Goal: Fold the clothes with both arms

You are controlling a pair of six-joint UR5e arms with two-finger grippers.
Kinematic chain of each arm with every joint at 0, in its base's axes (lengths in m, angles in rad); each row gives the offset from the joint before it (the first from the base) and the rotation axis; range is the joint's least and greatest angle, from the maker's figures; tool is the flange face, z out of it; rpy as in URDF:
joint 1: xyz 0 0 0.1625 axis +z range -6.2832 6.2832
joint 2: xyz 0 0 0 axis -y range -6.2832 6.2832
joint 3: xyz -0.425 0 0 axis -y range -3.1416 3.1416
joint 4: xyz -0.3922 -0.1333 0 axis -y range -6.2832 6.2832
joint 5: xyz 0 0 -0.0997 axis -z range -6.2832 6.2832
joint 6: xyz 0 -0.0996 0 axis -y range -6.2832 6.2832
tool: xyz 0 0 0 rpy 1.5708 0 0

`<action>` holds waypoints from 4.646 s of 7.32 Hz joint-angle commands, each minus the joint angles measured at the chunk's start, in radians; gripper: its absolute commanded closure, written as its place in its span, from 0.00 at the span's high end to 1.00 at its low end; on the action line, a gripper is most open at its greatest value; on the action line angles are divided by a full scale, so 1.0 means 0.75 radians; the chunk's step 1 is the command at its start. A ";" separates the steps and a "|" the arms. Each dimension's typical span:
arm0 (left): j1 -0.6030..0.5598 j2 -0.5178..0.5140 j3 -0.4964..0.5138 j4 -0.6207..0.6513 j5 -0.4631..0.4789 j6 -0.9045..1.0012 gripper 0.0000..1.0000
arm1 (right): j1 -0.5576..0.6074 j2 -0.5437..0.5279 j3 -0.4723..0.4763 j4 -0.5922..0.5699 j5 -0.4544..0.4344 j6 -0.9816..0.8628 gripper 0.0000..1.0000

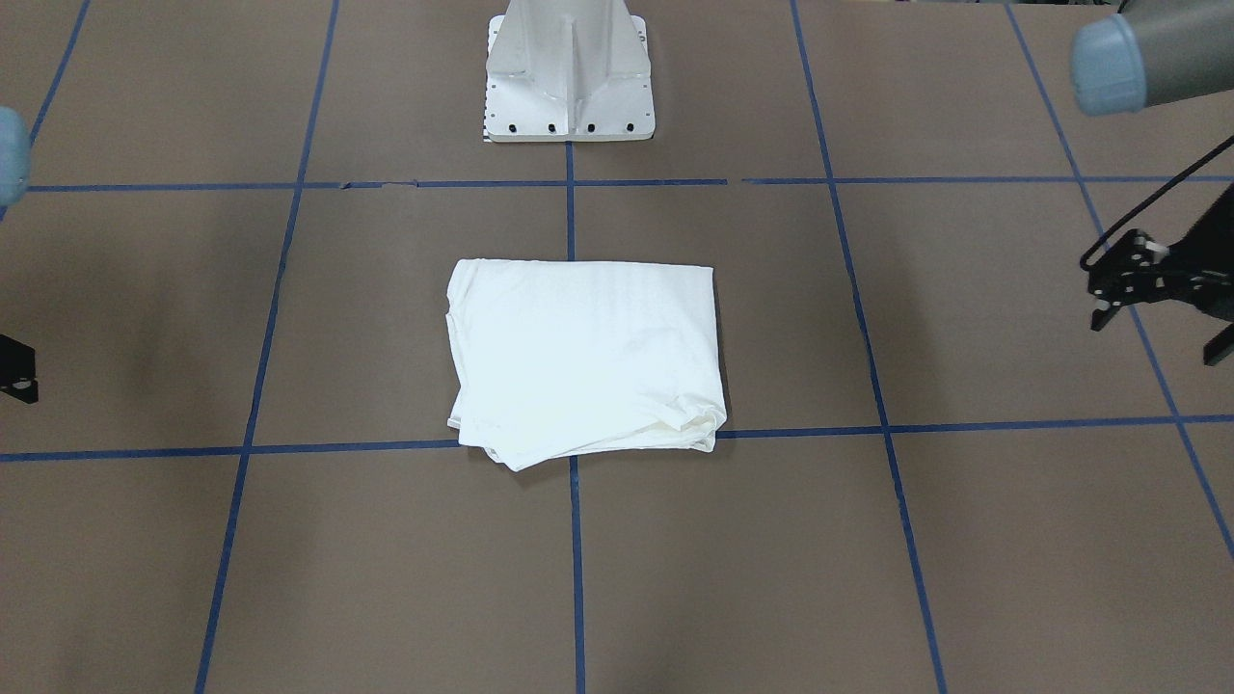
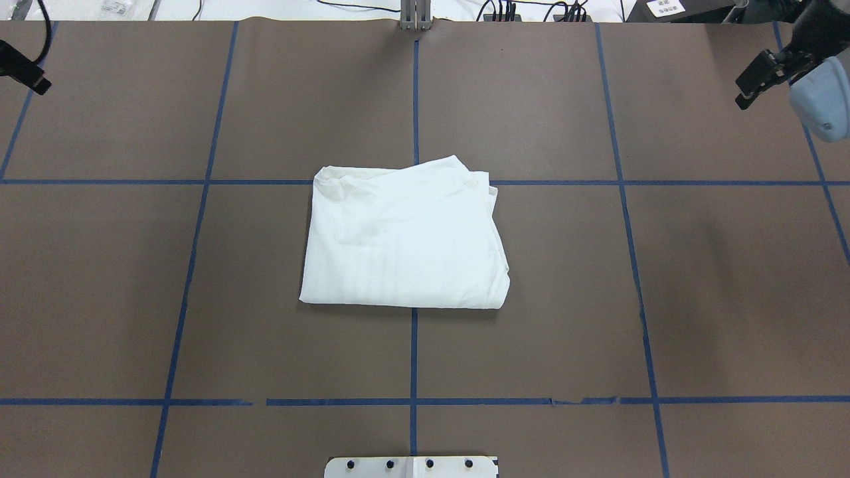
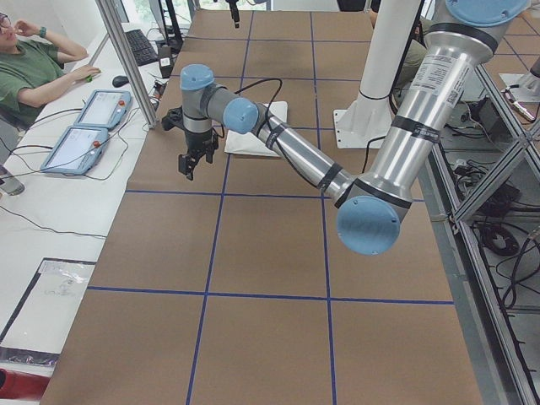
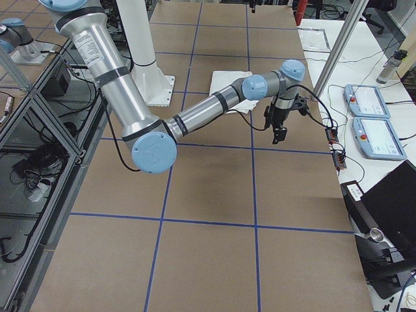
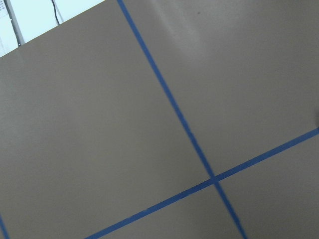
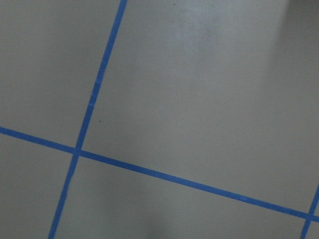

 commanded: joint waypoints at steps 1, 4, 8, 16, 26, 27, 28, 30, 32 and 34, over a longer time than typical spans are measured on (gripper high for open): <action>-0.109 0.140 -0.011 -0.011 0.002 0.052 1.00 | 0.115 -0.225 0.137 0.000 0.066 -0.163 1.00; -0.184 0.282 0.015 0.003 -0.007 0.068 1.00 | 0.213 -0.487 0.311 0.000 0.072 -0.168 1.00; -0.310 0.474 0.038 -0.036 -0.209 0.072 1.00 | 0.336 -0.738 0.320 0.120 0.060 -0.307 1.00; -0.314 0.556 0.005 -0.024 -0.144 0.052 1.00 | 0.375 -0.847 0.320 0.246 0.062 -0.280 1.00; -0.312 0.583 -0.071 -0.013 -0.133 0.056 1.00 | 0.375 -0.839 0.320 0.248 0.054 -0.278 1.00; -0.312 0.583 -0.071 -0.013 -0.133 0.056 1.00 | 0.375 -0.841 0.318 0.248 0.054 -0.276 1.00; -0.312 0.607 -0.073 -0.015 -0.135 0.058 1.00 | 0.375 -0.841 0.318 0.248 0.056 -0.274 1.00; -0.312 0.609 -0.073 -0.015 -0.133 0.056 1.00 | 0.375 -0.841 0.320 0.248 0.054 -0.274 1.00; -0.312 0.609 -0.071 -0.015 -0.133 0.058 1.00 | 0.375 -0.841 0.324 0.248 0.060 -0.264 1.00; -0.312 0.609 -0.071 -0.015 -0.133 0.056 1.00 | 0.375 -0.841 0.328 0.248 0.062 -0.262 1.00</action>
